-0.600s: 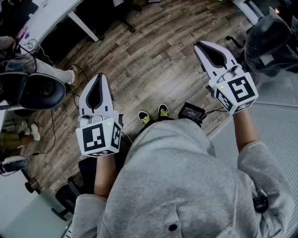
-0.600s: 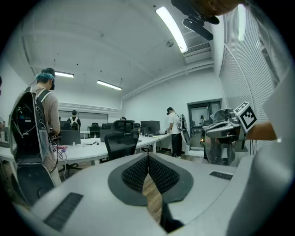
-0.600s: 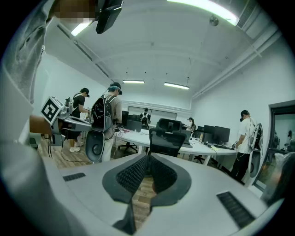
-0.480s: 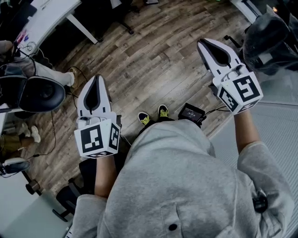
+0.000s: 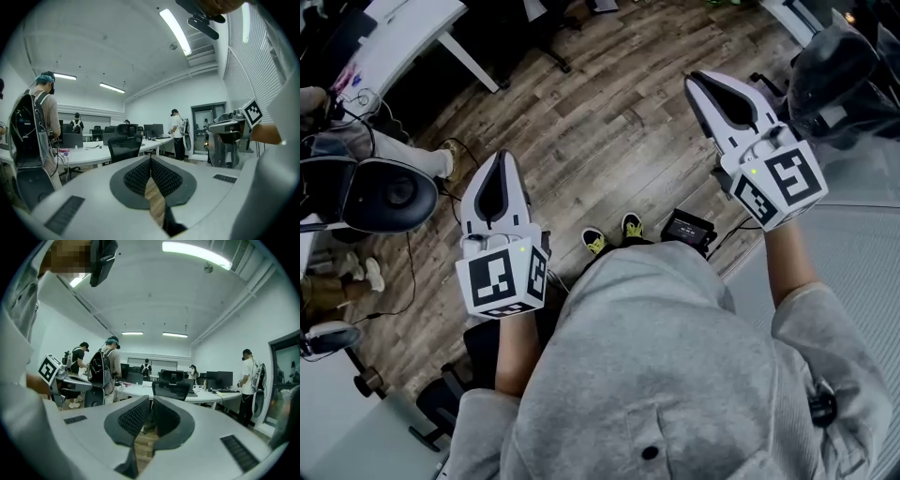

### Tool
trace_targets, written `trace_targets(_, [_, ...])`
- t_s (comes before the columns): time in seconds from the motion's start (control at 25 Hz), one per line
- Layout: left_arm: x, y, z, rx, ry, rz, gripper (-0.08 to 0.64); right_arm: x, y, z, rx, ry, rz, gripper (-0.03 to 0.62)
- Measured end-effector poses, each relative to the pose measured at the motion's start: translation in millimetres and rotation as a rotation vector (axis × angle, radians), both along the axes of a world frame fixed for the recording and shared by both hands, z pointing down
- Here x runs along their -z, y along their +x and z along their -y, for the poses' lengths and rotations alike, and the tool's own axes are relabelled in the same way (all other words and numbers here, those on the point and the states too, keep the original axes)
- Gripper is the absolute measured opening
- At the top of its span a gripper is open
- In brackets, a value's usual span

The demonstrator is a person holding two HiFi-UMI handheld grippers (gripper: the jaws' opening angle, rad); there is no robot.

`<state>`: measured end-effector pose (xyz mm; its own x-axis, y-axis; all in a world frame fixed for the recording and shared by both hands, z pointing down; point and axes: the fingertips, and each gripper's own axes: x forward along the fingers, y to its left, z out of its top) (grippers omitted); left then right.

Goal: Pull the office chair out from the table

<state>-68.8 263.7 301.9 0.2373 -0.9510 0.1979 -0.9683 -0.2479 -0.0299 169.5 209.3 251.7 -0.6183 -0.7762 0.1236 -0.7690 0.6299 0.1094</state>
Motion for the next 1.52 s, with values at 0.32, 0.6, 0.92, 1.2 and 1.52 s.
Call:
trace_targets(0.32, [6.4, -28.7, -4.9, 0.025, 0.024, -0.006, 0.014, -2.5, -42.9, -13.0, -0.015, -0.015, 0.043, 0.046])
trace_targets(0.6, [6.5, -56.1, -8.2, 0.034, 0.034, -0.035, 0.012, 4.2, -76.8, -17.8, -0.012, 0.004, 0.028, 0.046])
trace_targets(0.92, [3.8, -67.9, -4.9, 0.018, 0.04, -0.056, 0.012, 2.9, -96.3, -18.8, -0.014, 0.02, -0.007, 0.046])
trace_targets(1.2, [2.9, -63.0, 2.6, 0.001, 0.051, -0.054, 0.013, 1.6, -98.7, -14.9, -0.009, 0.04, -0.018, 0.046])
trace_targets(1.52, [0.8, -65.4, 28.7, -0.006, 0.037, -0.037, 0.012, -10.3, -108.6, 9.1, 0.005, 0.028, -0.011, 0.046])
